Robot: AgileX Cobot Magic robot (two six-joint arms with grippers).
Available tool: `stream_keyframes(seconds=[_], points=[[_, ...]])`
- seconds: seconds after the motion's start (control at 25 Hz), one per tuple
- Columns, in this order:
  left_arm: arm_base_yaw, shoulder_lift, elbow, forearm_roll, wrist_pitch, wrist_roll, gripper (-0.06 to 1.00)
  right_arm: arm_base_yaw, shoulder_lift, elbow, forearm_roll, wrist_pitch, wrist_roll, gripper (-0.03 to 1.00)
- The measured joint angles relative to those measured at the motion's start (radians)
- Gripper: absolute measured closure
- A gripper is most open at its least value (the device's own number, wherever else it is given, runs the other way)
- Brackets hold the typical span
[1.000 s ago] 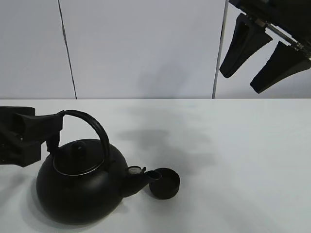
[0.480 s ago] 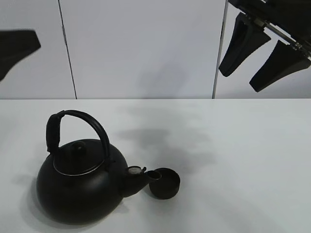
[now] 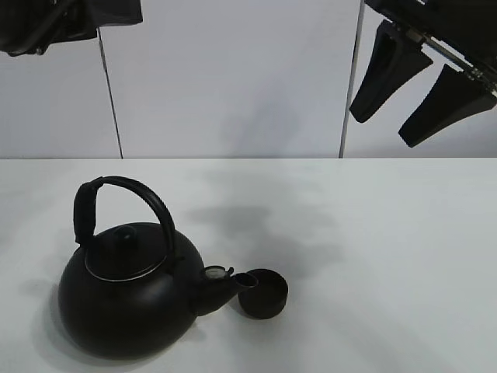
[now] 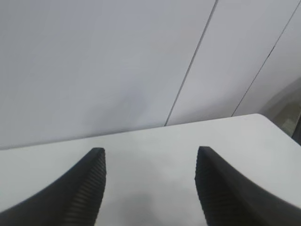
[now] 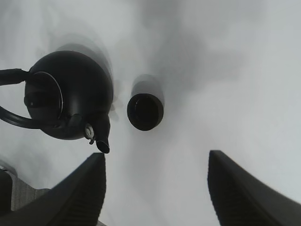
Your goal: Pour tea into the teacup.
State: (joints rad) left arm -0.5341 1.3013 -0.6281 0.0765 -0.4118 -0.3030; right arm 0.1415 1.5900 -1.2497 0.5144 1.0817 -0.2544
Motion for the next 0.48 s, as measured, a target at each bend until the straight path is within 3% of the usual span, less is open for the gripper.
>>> stream_keyframes(seconds=[0.28, 0.48], points=[[0.0, 0.036, -0.255, -0.003, 0.529, -0.085, 0.51, 0.0, 0.0, 0.0, 0.0, 0.0, 0.0, 0.54], [0.0, 0.175, -0.406, -0.098, 0.821, -0.099, 0.45, 0.0, 0.0, 0.0, 0.0, 0.0, 0.0, 0.54]])
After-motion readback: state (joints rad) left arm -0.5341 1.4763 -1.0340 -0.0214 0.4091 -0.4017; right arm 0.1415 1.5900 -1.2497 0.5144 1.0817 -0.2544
